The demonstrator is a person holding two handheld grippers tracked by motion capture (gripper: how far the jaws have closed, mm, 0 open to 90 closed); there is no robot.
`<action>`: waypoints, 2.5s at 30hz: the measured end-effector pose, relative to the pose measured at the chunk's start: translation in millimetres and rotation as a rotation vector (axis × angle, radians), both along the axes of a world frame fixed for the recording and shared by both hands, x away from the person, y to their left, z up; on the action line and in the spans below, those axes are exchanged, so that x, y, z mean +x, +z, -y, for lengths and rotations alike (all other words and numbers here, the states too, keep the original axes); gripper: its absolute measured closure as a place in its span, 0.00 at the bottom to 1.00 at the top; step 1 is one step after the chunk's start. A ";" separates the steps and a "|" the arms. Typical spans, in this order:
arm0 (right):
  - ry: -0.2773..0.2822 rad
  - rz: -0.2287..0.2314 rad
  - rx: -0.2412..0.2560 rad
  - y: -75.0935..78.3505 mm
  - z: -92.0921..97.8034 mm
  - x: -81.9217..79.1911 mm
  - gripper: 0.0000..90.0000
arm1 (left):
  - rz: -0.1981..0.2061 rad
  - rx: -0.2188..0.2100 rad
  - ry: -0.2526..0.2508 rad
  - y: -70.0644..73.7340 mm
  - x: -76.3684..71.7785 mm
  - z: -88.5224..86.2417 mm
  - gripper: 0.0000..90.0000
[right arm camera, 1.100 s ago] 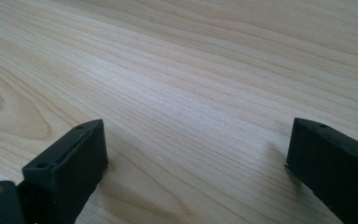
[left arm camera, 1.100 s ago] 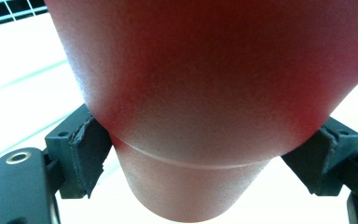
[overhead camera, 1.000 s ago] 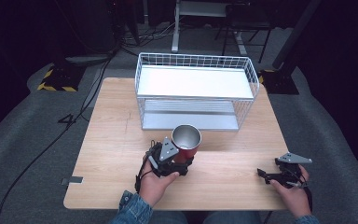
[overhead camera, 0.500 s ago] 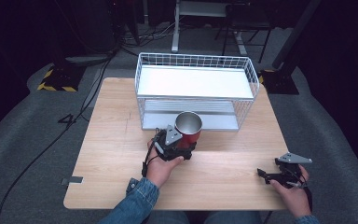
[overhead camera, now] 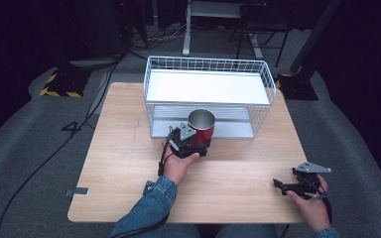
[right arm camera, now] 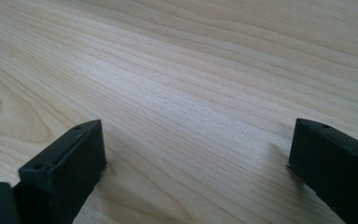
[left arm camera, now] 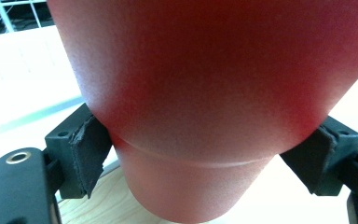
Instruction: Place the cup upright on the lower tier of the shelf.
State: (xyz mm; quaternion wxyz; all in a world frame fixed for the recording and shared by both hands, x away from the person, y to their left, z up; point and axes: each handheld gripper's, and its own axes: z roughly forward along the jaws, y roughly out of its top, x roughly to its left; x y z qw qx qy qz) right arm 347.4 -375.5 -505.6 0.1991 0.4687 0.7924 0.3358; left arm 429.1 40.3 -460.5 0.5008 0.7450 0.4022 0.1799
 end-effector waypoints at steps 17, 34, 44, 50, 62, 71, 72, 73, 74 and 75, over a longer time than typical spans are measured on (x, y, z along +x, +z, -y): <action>0.002 -0.002 0.000 -0.1 -0.8 0.9 0.04 | 0.020 0.007 0.089 -10.4 45.9 15.3 0.18; 0.002 -0.001 0.000 -0.1 -0.7 0.9 0.04 | 0.030 0.021 0.152 -22.5 84.9 26.5 0.18; 0.005 -0.003 0.000 -0.2 -0.9 1.0 0.03 | 0.029 0.033 0.201 -30.4 91.6 31.4 0.18; 0.006 -0.003 0.000 -0.2 -0.9 1.0 0.03 | 0.038 0.033 0.175 -31.7 91.8 32.8 0.17; 0.008 -0.002 0.000 -0.2 -0.9 0.9 0.03 | 0.037 0.012 0.143 -26.1 78.6 19.6 0.17; 0.008 -0.002 0.000 -0.3 -1.0 1.0 0.03 | 0.019 -0.016 0.129 -15.0 61.7 2.7 0.17; 0.008 -0.003 0.000 -0.2 -1.0 1.0 0.03 | 0.012 -0.009 0.128 -13.2 58.7 -0.3 0.17; 0.007 -0.003 0.000 -0.2 -1.0 1.0 0.03 | 0.011 -0.011 0.129 -12.6 57.2 -1.4 0.17; 0.008 -0.003 0.000 -0.2 -1.0 1.0 0.03 | 0.007 -0.008 0.126 -11.4 55.1 -3.4 0.17; 0.008 -0.003 0.000 -0.3 -1.0 1.1 0.03 | 0.006 -0.004 0.122 -9.7 52.9 -5.6 0.17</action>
